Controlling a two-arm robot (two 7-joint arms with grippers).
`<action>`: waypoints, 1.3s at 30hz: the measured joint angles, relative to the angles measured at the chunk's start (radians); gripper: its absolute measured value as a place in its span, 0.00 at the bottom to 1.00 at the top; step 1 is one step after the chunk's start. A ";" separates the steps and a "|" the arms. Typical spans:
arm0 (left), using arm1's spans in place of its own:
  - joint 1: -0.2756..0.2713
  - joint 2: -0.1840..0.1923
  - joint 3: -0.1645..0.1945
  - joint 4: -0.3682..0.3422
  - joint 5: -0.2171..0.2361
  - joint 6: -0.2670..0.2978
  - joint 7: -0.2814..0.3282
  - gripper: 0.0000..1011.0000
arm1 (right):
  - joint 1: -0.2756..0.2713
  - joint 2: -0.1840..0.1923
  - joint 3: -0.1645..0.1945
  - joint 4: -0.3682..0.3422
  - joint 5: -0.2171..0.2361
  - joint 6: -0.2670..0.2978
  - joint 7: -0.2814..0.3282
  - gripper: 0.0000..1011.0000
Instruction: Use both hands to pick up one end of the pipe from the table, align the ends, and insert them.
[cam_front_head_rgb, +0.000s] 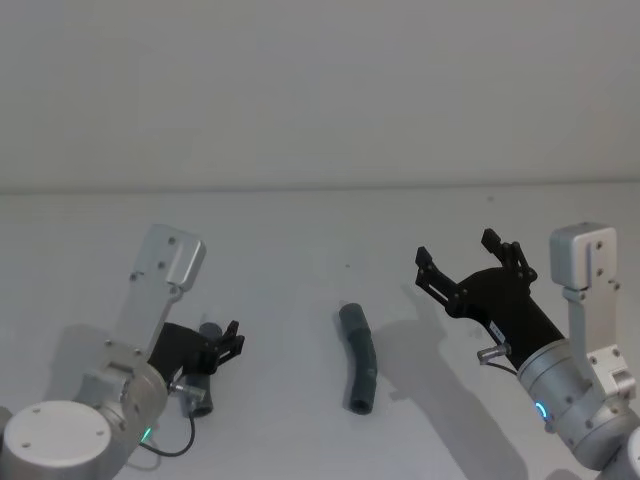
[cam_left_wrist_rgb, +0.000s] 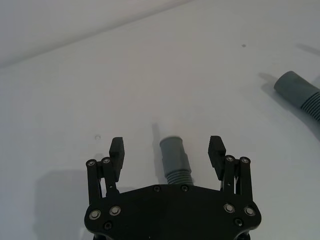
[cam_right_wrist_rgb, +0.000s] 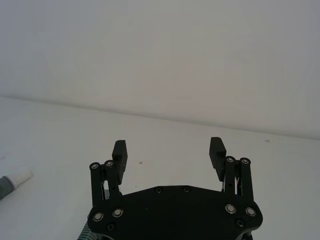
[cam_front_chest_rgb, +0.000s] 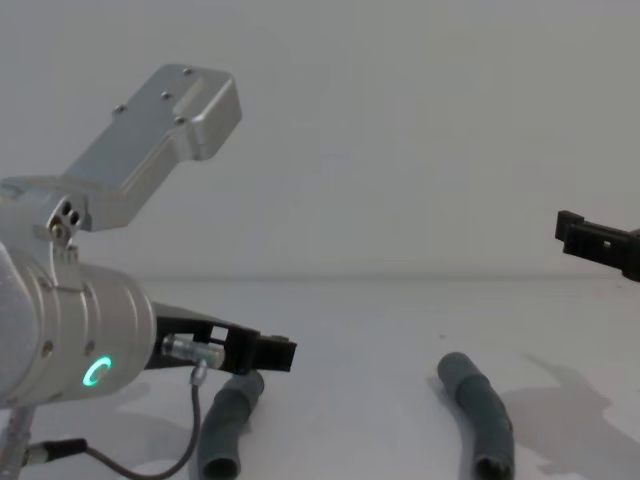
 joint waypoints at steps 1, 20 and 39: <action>0.001 0.000 -0.001 -0.001 -0.001 0.003 0.000 0.99 | 0.000 0.000 0.000 0.000 0.000 0.000 0.000 0.99; 0.034 -0.011 -0.042 -0.001 -0.031 0.056 -0.023 0.99 | 0.000 0.000 0.000 0.000 0.000 0.000 0.000 0.99; 0.055 -0.028 -0.079 0.025 -0.038 0.015 -0.036 0.99 | 0.000 0.000 0.000 0.000 0.000 0.000 0.000 0.99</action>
